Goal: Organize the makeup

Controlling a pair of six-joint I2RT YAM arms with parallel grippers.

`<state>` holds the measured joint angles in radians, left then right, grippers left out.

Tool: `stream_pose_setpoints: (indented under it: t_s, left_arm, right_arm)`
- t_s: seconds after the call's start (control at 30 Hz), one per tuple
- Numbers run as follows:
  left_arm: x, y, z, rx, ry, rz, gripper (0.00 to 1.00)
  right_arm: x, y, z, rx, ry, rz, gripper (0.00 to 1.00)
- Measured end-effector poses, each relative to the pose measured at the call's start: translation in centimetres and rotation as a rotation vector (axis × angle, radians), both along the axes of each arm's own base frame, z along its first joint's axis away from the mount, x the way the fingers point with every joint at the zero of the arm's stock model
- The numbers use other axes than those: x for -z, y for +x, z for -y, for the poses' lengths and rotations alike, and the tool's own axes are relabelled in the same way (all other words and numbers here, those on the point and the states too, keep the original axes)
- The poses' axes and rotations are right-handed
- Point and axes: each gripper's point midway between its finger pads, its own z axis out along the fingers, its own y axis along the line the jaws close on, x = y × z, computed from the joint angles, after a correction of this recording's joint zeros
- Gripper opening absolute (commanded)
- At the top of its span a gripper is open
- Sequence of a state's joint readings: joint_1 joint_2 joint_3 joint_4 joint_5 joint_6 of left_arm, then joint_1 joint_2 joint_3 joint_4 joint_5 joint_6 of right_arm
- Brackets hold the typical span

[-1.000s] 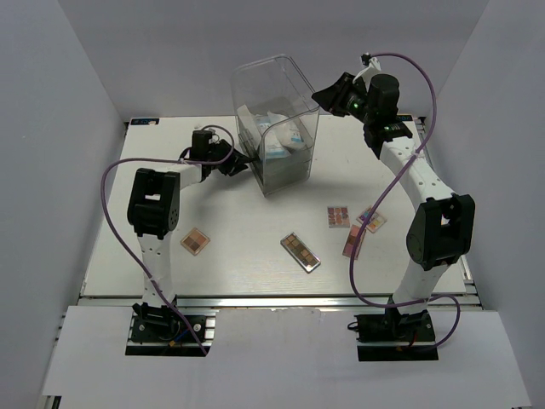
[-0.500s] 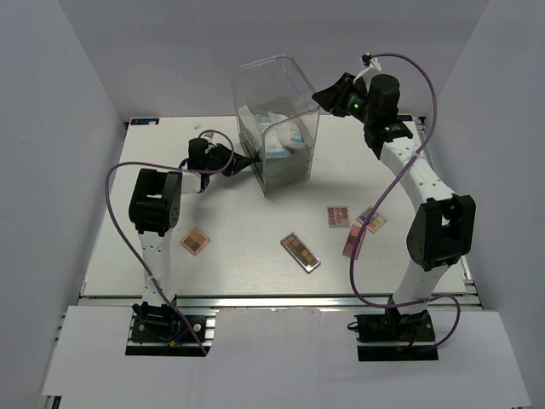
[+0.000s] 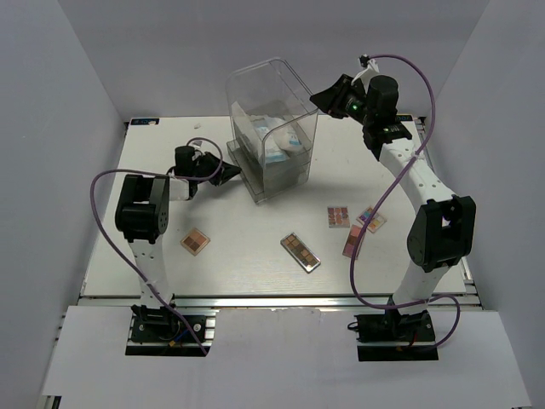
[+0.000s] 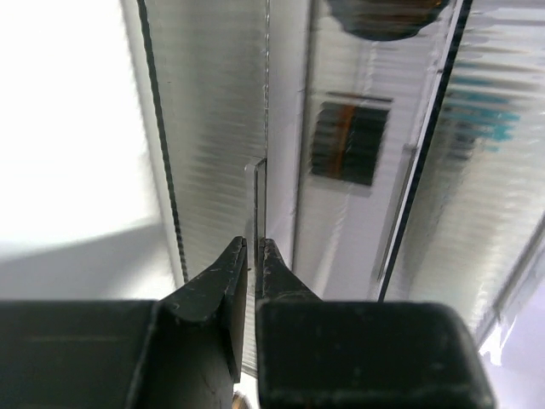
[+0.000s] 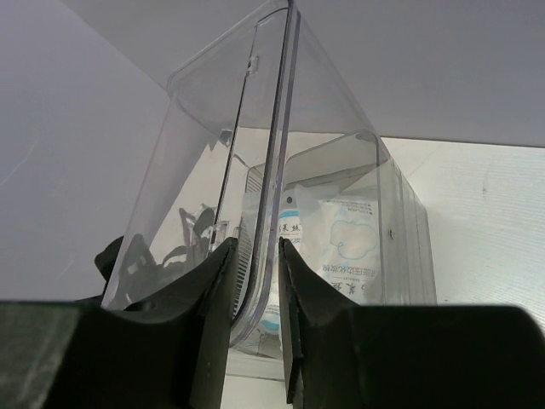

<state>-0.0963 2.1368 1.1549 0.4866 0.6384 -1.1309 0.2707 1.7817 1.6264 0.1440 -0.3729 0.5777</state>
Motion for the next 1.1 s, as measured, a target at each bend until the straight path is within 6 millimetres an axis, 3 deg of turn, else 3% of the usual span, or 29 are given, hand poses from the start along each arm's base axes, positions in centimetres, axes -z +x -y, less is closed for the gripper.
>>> stream_pose_setpoints:
  t_s: [0.2,0.33,0.37,0.4,0.47,0.5,0.57,0.8,0.9,1.0,1.1]
  left_arm:
    - [0.2,-2.4,-3.6,-0.012,0.094,-0.056,0.0]
    - [0.4,-3.7,-4.4,-0.018,0.131,-0.082,0.01]
    - [0.4,-3.8,-4.4,-0.018,0.136,-0.085,0.07]
    - [0.4,-3.9,-4.5,-0.02,0.143,-0.089,0.29]
    - [0.5,-4.0,-4.7,-0.024,0.159,-0.096,0.49]
    - [0.8,-4.2,-4.9,-0.026,0.175,-0.104,0.56]
    - [1.7,-4.8,-5.2,-0.027,0.204,-0.142,0.68]
    - [2.0,-4.8,-6.1,-0.037,0.261,-0.199,0.72]
    - [2.0,-5.0,-6.9,-0.052,0.281,-0.215,0.79]
    - [1.6,-5.1,-9.0,-0.094,0.32,-0.225,0.86]
    - [-0.3,-5.2,-11.7,-0.15,0.374,-0.195,0.89]
  right_arm:
    - [0.0,0.0,0.0,0.0,0.0,-0.002,0.3]
    - [0.0,0.0,0.0,0.0,0.0,-0.002,0.3]
    - [0.0,0.0,0.0,-0.001,0.0,-0.002,0.3]
    - [0.0,0.0,0.0,-0.002,0.0,-0.002,0.37]
    - [0.2,-0.2,-0.1,-0.01,-0.003,-0.006,0.52]
    - [0.4,-0.3,-0.2,-0.02,-0.01,-0.007,0.71]
    - [1.3,-0.8,-0.5,-0.055,-0.023,-0.023,0.88]
    - [1.9,-1.8,-1.4,-0.13,-0.051,-0.009,0.89]
    - [1.7,-2.0,-1.4,-0.15,-0.065,0.008,0.9]
    - [1.6,-2.0,-0.9,-0.163,-0.084,0.017,0.89]
    - [1.5,-2.1,0.0,-0.177,-0.096,0.027,0.89]
